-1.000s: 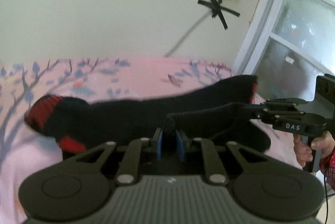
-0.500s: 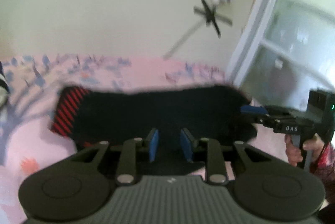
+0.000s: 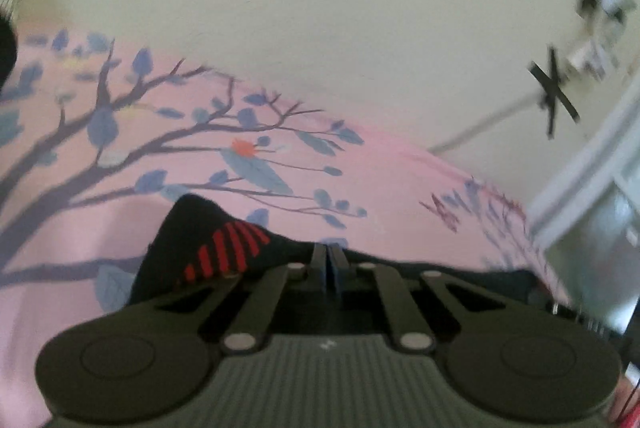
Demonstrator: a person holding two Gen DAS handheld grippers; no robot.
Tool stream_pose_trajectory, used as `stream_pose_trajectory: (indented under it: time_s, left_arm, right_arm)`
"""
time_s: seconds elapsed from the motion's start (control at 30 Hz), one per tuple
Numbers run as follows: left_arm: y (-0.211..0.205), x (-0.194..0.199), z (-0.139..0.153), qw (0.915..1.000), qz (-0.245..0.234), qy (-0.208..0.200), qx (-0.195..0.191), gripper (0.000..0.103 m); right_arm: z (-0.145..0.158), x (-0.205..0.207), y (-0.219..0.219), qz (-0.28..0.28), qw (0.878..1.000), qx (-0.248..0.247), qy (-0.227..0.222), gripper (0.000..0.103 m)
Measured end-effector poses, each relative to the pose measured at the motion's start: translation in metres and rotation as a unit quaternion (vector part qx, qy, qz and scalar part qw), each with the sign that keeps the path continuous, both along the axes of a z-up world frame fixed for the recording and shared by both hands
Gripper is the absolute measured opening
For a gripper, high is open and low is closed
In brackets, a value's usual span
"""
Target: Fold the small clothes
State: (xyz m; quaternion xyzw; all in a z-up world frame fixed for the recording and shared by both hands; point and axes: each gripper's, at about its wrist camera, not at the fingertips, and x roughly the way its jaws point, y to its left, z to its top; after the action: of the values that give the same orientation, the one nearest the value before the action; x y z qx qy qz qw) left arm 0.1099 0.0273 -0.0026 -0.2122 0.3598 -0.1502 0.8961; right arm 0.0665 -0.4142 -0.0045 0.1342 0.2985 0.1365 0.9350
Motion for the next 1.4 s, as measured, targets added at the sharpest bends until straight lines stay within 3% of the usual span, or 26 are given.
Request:
stream_pose_trajectory:
  time_s: [0.07, 0.17, 0.2, 0.27, 0.3, 0.5, 0.53, 0.57, 0.63, 0.67, 0.7, 0.73, 0.8, 0.87, 1.0, 1.1, 1.23, 1.3, 1.37, 1.4]
  left_arm:
    - [-0.008, -0.003, 0.005, 0.9996, -0.001, -0.005, 0.028, 0.006]
    - [-0.013, -0.026, 0.017, 0.9983, -0.011, -0.018, 0.053, 0.007]
    - [-0.013, -0.034, 0.021, 0.9985, -0.013, -0.022, 0.048, 0.008]
    - [-0.012, -0.052, 0.026, 0.9985, -0.033, -0.037, 0.023, 0.009]
    - [-0.014, -0.058, 0.028, 0.9979, -0.045, -0.043, 0.017, 0.009]
    - [-0.056, -0.081, 0.020, 0.9912, -0.113, -0.050, 0.048, 0.009]
    - [-0.062, -0.080, 0.016, 0.9908, -0.118, -0.044, 0.049, 0.009]
    - [-0.068, -0.077, 0.011, 0.9909, -0.120, -0.034, 0.051, 0.009]
    - [-0.076, -0.070, 0.000, 0.9916, -0.112, -0.012, 0.063, 0.008]
    - [-0.077, -0.070, -0.003, 0.9917, -0.107, -0.023, 0.067, 0.007]
    - [-0.078, -0.070, -0.004, 0.9911, -0.109, -0.026, 0.072, 0.007]
    - [-0.078, -0.069, -0.004, 0.9915, -0.108, -0.022, 0.070, 0.007]
    - [-0.073, -0.069, -0.001, 0.9927, -0.105, -0.006, 0.059, 0.007]
    - [-0.068, -0.074, 0.005, 0.9928, -0.109, -0.004, 0.050, 0.007]
    - [-0.066, -0.085, 0.015, 0.9908, -0.133, -0.021, 0.014, 0.007]
    - [-0.078, -0.080, 0.015, 0.9873, -0.157, -0.016, -0.014, 0.007]
    - [-0.094, -0.071, 0.006, 0.9858, -0.168, -0.004, -0.004, 0.008]
    - [-0.097, -0.064, -0.003, 0.9858, -0.167, 0.010, -0.008, 0.008]
    - [-0.098, -0.060, -0.012, 0.9862, -0.165, 0.013, -0.007, 0.005]
    - [-0.097, -0.058, -0.015, 0.9863, -0.164, 0.011, -0.012, 0.006]
  right_arm:
    - [0.002, -0.004, 0.001, 0.000, 1.000, 0.000, -0.002, 0.000]
    - [0.015, -0.019, -0.011, -0.016, 0.999, 0.038, -0.007, 0.002]
    - [0.020, -0.030, -0.018, -0.030, 0.998, 0.053, -0.015, 0.010]
    - [0.026, -0.046, -0.034, -0.052, 0.995, 0.078, -0.026, 0.058]
    - [0.028, -0.053, -0.041, -0.061, 0.994, 0.086, -0.028, 0.062]
    - [0.023, -0.053, -0.047, -0.060, 0.995, 0.083, -0.003, 0.058]
    - [0.020, -0.048, -0.043, -0.046, 0.996, 0.081, 0.004, 0.036]
    - [0.016, -0.041, -0.041, -0.042, 0.996, 0.074, 0.014, 0.004]
    - [0.009, -0.032, -0.037, -0.057, 0.997, 0.046, 0.017, 0.003]
    - [0.003, -0.025, -0.037, -0.070, 0.997, 0.025, 0.022, 0.003]
    - [-0.005, -0.019, -0.042, -0.077, 0.996, 0.038, 0.036, 0.001]
    - [-0.008, -0.019, -0.048, -0.084, 0.993, 0.066, 0.042, 0.000]
    - [-0.002, -0.026, -0.055, -0.081, 0.991, 0.099, 0.038, 0.010]
    - [0.004, -0.040, -0.064, -0.079, 0.988, 0.132, 0.032, 0.065]
    - [0.004, -0.063, -0.075, -0.059, 0.978, 0.191, 0.064, 0.065]
    - [-0.001, -0.066, -0.066, -0.044, 0.976, 0.193, 0.095, 0.064]
    - [-0.007, -0.057, -0.044, -0.030, 0.978, 0.179, 0.101, 0.061]
    - [-0.007, -0.051, -0.035, -0.030, 0.979, 0.174, 0.100, 0.055]
    - [-0.013, -0.044, -0.025, -0.029, 0.978, 0.178, 0.100, 0.035]
    - [-0.015, -0.042, -0.023, -0.027, 0.978, 0.180, 0.103, 0.034]
